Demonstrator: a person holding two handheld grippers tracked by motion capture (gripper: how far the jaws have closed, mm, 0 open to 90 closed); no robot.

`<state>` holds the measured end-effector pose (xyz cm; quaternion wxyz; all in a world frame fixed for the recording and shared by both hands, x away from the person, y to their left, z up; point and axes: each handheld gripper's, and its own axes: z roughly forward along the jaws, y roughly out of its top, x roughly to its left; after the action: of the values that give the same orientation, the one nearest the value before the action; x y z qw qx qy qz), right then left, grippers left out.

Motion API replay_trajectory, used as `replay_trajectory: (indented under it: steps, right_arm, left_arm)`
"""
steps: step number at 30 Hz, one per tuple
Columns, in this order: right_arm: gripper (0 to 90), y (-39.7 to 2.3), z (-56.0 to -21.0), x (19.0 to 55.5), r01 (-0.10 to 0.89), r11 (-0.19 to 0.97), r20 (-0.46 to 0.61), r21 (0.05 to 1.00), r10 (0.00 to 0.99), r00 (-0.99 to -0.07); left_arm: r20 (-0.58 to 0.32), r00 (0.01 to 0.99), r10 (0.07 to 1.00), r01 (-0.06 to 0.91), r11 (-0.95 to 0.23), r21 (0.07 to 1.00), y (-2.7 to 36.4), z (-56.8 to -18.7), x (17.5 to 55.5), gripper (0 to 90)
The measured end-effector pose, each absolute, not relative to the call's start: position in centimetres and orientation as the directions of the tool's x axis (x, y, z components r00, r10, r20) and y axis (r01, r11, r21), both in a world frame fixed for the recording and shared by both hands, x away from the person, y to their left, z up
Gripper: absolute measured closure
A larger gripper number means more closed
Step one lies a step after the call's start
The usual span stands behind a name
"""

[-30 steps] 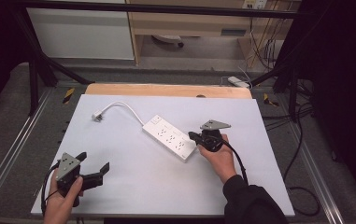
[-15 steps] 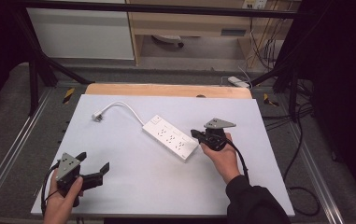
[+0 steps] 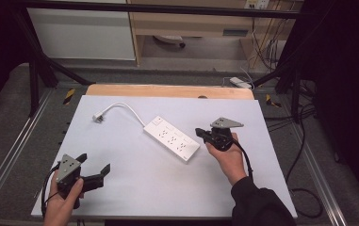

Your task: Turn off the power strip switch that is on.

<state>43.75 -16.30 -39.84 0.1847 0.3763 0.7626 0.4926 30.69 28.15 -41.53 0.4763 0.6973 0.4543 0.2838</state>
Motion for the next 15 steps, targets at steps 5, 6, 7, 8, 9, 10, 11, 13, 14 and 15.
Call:
replay_trajectory:
  steps: [5,6,7,8,9,10,11,13,14,15]
  right_arm:
    - [90.0,-16.7,-39.3,43.7,0.384,0.223,0.088,0.896,0.759,-0.645]
    - [90.0,-16.8,-39.3,43.6,0.382,0.221,0.087,0.897,0.76,-0.644]
    - [90.0,-16.9,-39.2,43.6,0.384,0.219,0.089,0.897,0.761,-0.643]
    - [90.0,-17.0,-39.1,43.6,0.383,0.218,0.088,0.898,0.762,-0.642]
    - [90.0,-17.1,-39.0,43.6,0.383,0.215,0.09,0.898,0.763,-0.64]
    - [90.0,-17.2,-38.9,43.6,0.38,0.213,0.089,0.9,0.764,-0.639]
    - [90.0,-17.3,-38.9,43.5,0.378,0.213,0.087,0.901,0.764,-0.639]
    - [90.0,-17.5,-38.7,43.5,0.377,0.21,0.089,0.902,0.765,-0.638]
    - [90.0,-17.6,-38.6,43.4,0.376,0.206,0.09,0.904,0.766,-0.636]
    - [90.0,-17.7,-38.5,43.4,0.377,0.205,0.091,0.903,0.767,-0.636]
  left_arm:
    - [-0.036,0.427,0.904,0.362,-0.134,0.922,28.2,-41.5,30.7,5.2]
    - [-0.036,0.426,0.904,0.363,-0.134,0.922,28.2,-41.5,30.7,5.2]
    - [-0.037,0.426,0.904,0.362,-0.134,0.922,28.2,-41.5,30.7,5.2]
    - [-0.038,0.424,0.905,0.362,-0.131,0.923,28.2,-41.5,30.7,5.2]
    - [-0.038,0.424,0.905,0.362,-0.131,0.923,28.2,-41.5,30.7,5.2]
    - [-0.038,0.425,0.904,0.363,-0.132,0.922,28.2,-41.5,30.7,5.2]
    - [-0.038,0.424,0.905,0.362,-0.131,0.923,28.2,-41.5,30.7,5.2]
    - [-0.037,0.424,0.905,0.362,-0.132,0.923,28.2,-41.5,30.7,5.2]
    - [-0.035,0.424,0.905,0.361,-0.133,0.923,28.2,-41.5,30.6,5.2]
    - [-0.037,0.424,0.905,0.362,-0.132,0.923,28.2,-41.5,30.6,5.2]
